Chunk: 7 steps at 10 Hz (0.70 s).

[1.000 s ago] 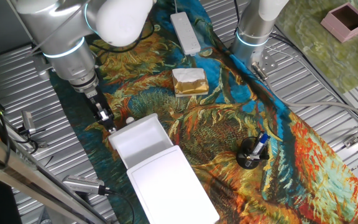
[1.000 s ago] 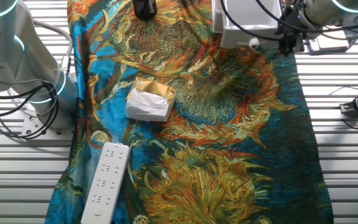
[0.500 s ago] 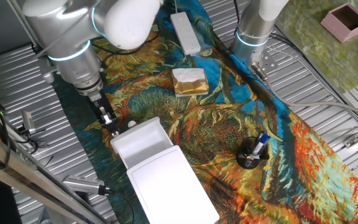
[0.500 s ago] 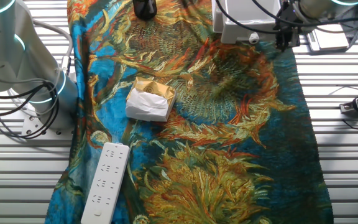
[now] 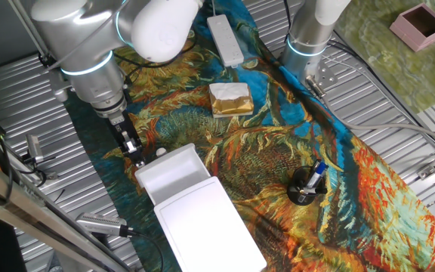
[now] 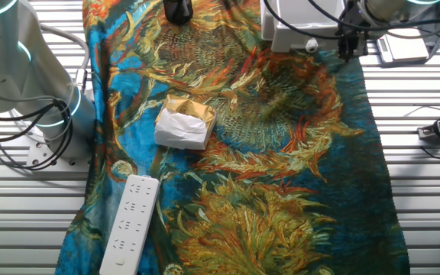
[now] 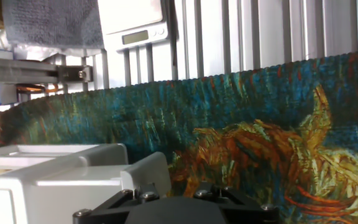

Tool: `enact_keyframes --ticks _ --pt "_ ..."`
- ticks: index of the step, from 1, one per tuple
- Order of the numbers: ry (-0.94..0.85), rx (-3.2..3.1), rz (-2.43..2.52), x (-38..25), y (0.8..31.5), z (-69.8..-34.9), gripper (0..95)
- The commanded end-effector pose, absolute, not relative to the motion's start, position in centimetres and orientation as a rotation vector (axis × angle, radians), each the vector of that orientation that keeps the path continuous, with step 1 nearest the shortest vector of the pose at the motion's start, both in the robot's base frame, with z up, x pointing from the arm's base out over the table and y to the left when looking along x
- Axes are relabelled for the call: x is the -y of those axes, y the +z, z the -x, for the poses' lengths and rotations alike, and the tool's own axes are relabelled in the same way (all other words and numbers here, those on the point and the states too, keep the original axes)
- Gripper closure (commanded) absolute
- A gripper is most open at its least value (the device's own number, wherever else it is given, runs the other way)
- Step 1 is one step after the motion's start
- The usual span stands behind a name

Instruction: Use the gripper to push and close the drawer

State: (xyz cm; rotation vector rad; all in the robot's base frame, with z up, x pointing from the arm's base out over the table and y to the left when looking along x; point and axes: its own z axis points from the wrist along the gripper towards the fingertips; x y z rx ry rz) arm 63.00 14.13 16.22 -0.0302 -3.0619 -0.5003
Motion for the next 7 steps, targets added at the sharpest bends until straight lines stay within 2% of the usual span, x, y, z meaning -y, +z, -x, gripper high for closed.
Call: enact_keyframes --ticks 1,4,5,7 --pt "-0.494 3.058 0.015 -14.11 16.28 -62.96 57.0" --pt "-0.477 3.050 -0.007 -14.10 16.31 -62.95 57.0" --pt "-0.473 3.055 -0.060 -14.10 16.31 -62.95 76.0" --pt "-0.478 3.056 -0.167 -14.10 16.31 -62.95 76.0"
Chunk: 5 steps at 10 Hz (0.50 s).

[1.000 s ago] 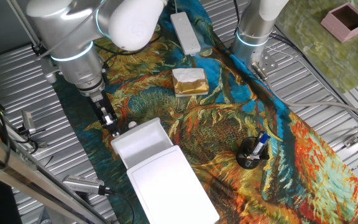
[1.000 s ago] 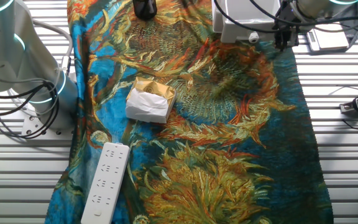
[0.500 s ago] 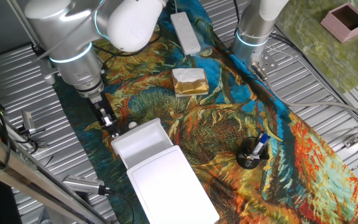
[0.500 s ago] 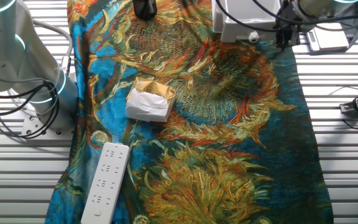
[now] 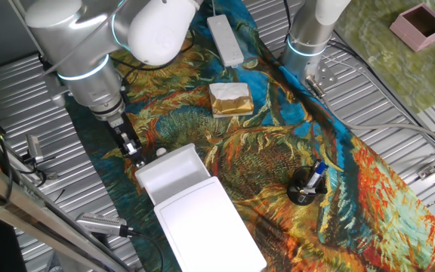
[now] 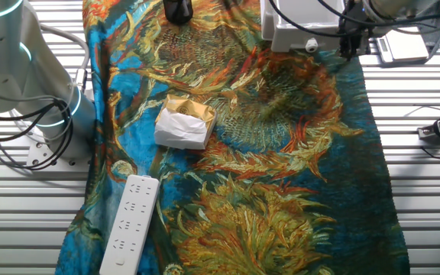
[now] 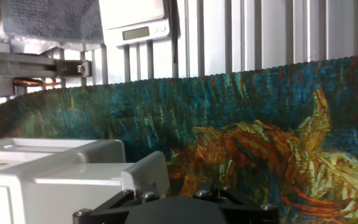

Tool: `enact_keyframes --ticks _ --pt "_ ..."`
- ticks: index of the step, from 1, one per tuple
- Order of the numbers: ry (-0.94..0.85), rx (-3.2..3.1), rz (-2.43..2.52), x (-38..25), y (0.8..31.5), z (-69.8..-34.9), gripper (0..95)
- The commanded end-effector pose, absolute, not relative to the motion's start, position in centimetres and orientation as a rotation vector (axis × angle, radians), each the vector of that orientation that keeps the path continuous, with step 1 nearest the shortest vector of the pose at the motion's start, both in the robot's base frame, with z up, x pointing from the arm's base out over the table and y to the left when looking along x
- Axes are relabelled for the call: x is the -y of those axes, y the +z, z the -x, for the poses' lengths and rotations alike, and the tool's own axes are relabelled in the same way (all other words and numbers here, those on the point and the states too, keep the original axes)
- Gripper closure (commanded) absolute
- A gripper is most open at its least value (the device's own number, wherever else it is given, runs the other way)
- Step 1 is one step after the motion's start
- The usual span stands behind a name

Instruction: Use the gripper to push and close the drawer

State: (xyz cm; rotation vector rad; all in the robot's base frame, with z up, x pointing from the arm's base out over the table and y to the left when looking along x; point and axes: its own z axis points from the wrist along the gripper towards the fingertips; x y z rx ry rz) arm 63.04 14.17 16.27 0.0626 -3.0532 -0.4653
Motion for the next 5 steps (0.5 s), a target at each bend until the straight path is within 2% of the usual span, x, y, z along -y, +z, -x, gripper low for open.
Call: enact_keyframes --ticks 1,5 --pt "-0.477 3.045 -0.247 -14.10 16.31 -62.95 76.0" --pt "-0.486 2.992 -0.376 -14.10 16.31 -62.95 76.0"
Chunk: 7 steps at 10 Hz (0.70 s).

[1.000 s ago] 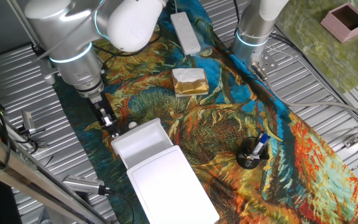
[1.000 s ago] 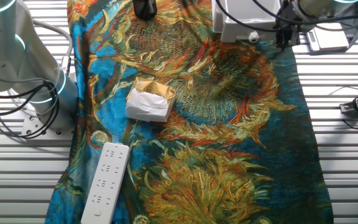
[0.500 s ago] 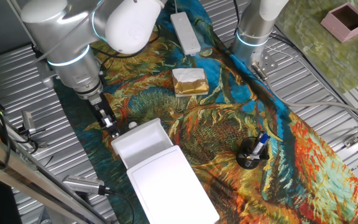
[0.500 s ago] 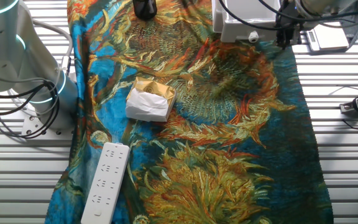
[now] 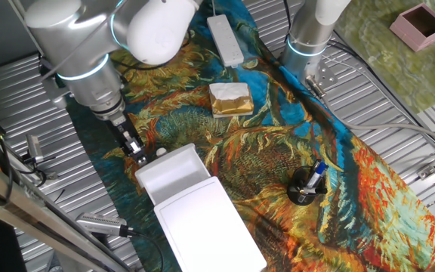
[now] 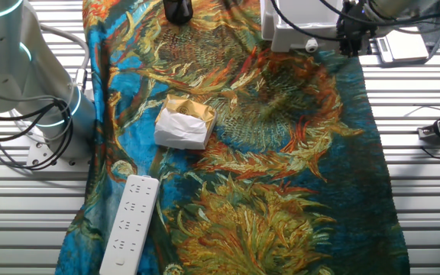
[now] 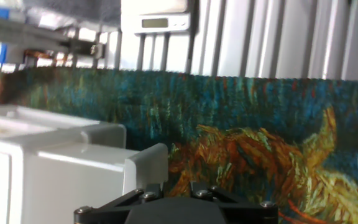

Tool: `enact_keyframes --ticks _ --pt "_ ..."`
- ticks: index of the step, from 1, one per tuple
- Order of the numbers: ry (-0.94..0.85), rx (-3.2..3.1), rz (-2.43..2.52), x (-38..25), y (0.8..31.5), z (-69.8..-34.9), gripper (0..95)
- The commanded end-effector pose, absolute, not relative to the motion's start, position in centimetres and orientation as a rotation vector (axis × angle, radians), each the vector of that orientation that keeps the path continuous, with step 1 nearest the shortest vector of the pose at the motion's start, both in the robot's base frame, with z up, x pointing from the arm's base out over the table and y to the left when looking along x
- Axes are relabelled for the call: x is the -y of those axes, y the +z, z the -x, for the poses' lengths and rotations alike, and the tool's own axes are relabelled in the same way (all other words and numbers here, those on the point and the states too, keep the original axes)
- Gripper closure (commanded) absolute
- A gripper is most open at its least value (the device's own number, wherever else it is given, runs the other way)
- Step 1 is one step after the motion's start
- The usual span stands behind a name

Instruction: Use the gripper to push and close the drawer

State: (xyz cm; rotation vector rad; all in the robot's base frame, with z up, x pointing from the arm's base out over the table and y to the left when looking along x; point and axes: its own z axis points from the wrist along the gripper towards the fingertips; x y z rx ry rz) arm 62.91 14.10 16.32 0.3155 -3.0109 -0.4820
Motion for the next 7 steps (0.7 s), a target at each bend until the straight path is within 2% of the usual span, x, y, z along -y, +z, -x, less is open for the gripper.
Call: enact_keyframes --ticks 1,7 --pt "-0.488 2.991 -0.378 -14.10 16.31 -62.95 76.0" --pt "-0.489 2.960 -0.470 -14.10 16.31 -62.95 76.0"
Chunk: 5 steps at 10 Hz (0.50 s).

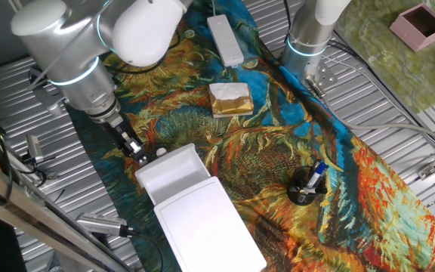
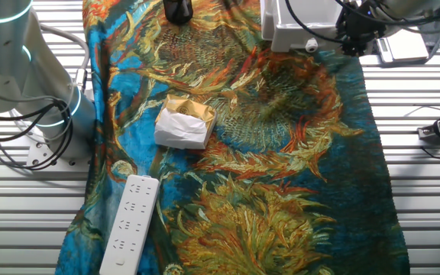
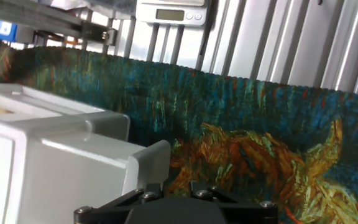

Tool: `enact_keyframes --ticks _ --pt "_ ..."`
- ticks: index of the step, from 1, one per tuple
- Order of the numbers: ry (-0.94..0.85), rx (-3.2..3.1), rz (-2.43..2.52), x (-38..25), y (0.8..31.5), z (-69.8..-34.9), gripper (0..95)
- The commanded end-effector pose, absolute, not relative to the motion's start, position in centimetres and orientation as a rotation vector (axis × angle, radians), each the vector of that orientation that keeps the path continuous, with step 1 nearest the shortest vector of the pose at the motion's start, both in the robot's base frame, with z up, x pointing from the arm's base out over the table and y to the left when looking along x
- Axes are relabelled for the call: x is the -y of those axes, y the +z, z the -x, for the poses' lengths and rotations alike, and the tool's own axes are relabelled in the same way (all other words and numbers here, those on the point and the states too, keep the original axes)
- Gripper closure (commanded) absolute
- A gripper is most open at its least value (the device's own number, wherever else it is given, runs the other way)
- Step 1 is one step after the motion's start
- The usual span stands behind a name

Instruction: Use the gripper to push and close the drawer

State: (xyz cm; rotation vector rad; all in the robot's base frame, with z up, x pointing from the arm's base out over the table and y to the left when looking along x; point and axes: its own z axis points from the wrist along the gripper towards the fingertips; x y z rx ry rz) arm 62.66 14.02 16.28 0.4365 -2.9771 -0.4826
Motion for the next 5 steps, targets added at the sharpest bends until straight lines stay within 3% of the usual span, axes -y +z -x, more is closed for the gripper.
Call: enact_keyframes --ticks 1,5 --pt "-0.490 2.954 -0.484 -14.10 16.31 -62.95 76.0" --pt "-0.499 2.946 -0.514 -14.09 16.31 -62.95 76.0"
